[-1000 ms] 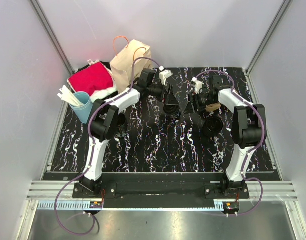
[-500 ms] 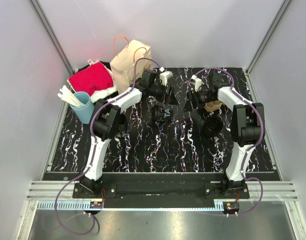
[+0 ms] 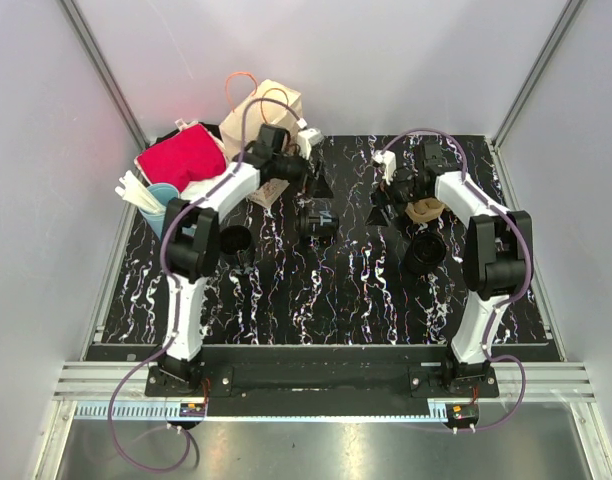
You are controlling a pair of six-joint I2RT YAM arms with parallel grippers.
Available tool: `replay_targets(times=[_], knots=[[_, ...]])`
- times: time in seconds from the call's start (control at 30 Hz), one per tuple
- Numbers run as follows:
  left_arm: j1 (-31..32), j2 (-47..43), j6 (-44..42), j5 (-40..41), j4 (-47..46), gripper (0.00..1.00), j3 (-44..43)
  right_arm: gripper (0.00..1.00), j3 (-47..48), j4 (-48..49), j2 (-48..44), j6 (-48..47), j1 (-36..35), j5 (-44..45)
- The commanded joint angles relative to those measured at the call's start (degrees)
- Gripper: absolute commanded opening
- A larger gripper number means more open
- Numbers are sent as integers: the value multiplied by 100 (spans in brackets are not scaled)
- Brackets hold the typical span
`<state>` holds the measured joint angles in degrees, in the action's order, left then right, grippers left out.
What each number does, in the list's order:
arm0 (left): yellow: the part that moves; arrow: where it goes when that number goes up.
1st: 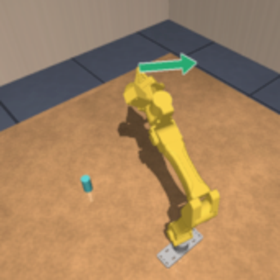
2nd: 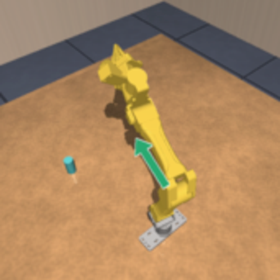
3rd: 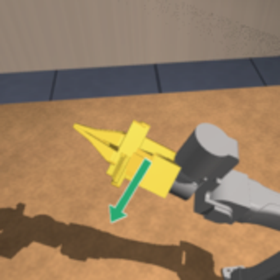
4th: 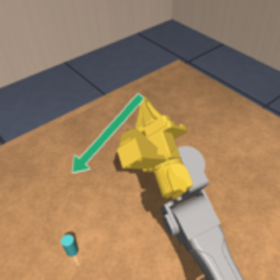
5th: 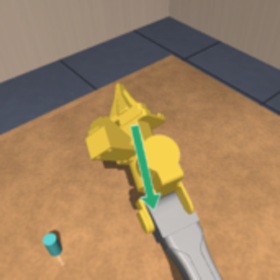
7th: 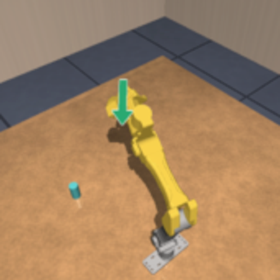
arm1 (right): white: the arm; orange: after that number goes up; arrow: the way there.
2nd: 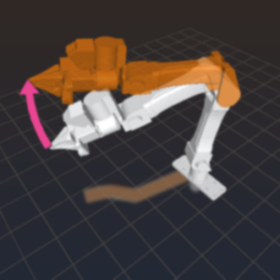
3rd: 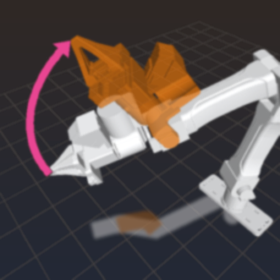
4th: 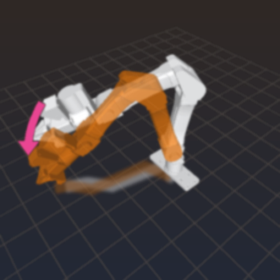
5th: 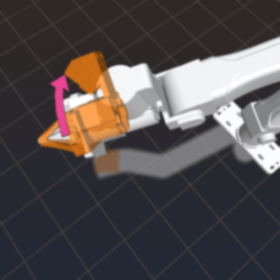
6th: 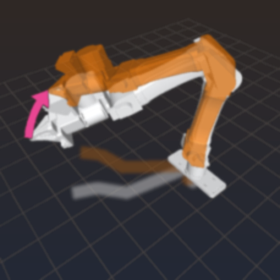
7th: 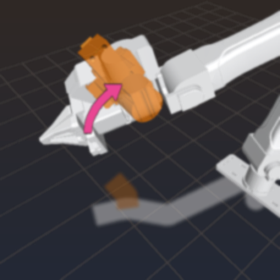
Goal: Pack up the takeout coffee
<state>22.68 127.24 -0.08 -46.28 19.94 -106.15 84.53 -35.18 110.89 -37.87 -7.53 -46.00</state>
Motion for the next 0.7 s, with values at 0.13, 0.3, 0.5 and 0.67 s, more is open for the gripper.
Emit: replay_targets(times=[0.13,0.3,0.5,0.67], knots=[[-193,-1552,-827,-320,677,99,-328,100,985,-112,11,-1661,-451,118],[-430,-2009,-915,-496,1168,99,-144,100,1469,-322,485,-2110,-863,47],[-483,-2484,-1073,-250,1161,99,858,100,1804,-877,899,-2927,-1233,126],[-536,-2432,-1126,-188,1318,99,965,100,1567,-991,934,-3525,-1356,214]])
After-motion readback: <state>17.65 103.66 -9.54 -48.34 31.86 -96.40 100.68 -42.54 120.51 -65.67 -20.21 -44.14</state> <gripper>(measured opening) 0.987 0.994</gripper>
